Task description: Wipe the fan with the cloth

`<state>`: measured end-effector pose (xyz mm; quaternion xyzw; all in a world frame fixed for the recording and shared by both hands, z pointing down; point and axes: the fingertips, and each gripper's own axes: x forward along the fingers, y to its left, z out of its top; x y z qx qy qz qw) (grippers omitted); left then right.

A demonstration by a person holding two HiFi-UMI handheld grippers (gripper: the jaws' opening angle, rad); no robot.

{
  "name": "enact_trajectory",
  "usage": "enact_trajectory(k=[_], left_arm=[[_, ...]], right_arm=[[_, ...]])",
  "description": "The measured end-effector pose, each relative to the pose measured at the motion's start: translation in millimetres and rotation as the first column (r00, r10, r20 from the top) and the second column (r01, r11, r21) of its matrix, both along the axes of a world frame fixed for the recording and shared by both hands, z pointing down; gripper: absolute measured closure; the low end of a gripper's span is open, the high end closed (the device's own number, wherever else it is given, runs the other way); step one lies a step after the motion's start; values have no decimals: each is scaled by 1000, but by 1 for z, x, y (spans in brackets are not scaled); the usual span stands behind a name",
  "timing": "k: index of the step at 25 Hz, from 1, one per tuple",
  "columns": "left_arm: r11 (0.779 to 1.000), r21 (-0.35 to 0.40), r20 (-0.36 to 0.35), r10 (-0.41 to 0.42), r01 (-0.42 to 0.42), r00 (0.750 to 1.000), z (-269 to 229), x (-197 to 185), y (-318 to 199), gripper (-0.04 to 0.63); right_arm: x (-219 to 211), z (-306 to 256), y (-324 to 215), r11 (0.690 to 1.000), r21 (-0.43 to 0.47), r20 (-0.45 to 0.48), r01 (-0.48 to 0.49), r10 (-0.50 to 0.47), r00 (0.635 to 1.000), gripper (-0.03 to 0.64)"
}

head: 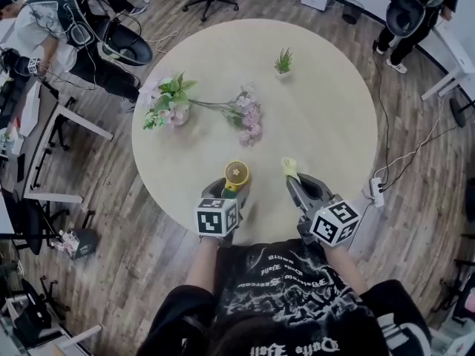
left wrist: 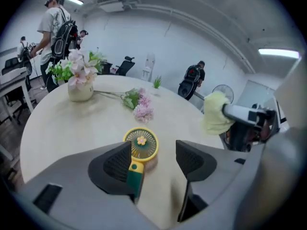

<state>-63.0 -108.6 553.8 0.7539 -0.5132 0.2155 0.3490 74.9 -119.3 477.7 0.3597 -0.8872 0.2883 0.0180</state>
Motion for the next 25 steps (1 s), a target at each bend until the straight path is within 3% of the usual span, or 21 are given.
enact_trajectory(k=[3,7,12,16,19,25], left_arm=[[984,176,-94,4,13,996,-45,4,2,284],[949,298,-108,-71,101,992,-76,-10,14,284],[944,310,-43,-103,111,994,-70,-19,18,289],[931,346,-5,-124,118,992,-73,-20,16,431],[933,352,4,-81,74,997,-72,-13,16,562],[920,387,-63,-33,55,997,-80,1,21,575]], right_arm=[[3,-5,-2,993,104,-108,-57,69,992,575],[15,2,0,977,170,-216,-126,162,963,574],[18,7,-1,973,189,-273,-130,179,945,574],[12,6,1,972,216,-343,-89,161,926,575],[5,6,5,973,221,-361,-64,142,922,576],[-7,5,15,975,222,-377,-28,112,919,578]])
